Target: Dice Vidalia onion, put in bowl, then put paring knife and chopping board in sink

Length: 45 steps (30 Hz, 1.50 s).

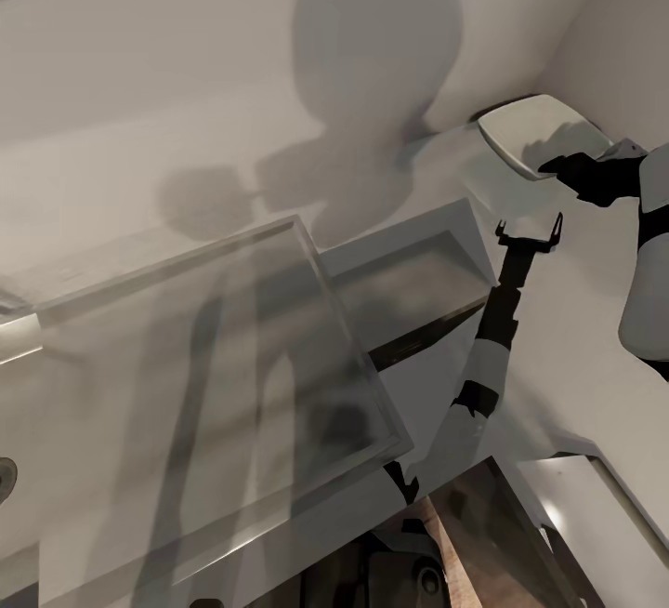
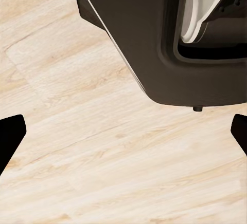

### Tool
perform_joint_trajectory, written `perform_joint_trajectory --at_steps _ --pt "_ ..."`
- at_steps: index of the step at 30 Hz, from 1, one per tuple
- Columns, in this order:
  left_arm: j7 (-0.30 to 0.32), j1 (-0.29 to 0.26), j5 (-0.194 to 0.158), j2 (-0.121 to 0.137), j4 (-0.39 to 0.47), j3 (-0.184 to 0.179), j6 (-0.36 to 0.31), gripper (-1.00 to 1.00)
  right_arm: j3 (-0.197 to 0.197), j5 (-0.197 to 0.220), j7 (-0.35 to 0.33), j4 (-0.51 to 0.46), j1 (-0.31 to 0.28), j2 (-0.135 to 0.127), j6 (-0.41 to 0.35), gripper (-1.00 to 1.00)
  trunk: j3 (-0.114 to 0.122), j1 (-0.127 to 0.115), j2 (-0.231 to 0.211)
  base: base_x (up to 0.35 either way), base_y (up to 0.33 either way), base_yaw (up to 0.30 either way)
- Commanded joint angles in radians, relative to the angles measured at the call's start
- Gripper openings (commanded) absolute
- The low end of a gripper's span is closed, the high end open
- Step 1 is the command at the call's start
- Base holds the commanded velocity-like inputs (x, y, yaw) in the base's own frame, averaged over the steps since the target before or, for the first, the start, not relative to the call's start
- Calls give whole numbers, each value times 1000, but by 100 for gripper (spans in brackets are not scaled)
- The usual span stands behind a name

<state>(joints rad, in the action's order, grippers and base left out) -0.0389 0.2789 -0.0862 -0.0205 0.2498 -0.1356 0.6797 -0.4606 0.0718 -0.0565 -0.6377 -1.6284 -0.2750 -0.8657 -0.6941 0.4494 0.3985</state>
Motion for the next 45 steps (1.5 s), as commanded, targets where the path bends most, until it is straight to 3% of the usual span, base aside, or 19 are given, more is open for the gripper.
perform_joint_trajectory --at_steps 1,17,18,45 --pt "-4 1 -9 1 2 -9 1 100 -3 3 -1 0 -1 0 -4 100 -1 1 2 0 0 0" --pt "-4 1 -9 1 2 -9 1 100 0 3 1 -5 -1 0 -6 100 -1 1 2 0 0 0" --pt "-4 1 -9 1 2 -9 1 100 0 3 2 -5 -1 0 -6 -100 -1 1 2 0 0 0" --pt "-3 1 -9 1 2 -9 1 100 25 3 4 -18 -1 5 -10 -100 -1 1 2 0 0 0"
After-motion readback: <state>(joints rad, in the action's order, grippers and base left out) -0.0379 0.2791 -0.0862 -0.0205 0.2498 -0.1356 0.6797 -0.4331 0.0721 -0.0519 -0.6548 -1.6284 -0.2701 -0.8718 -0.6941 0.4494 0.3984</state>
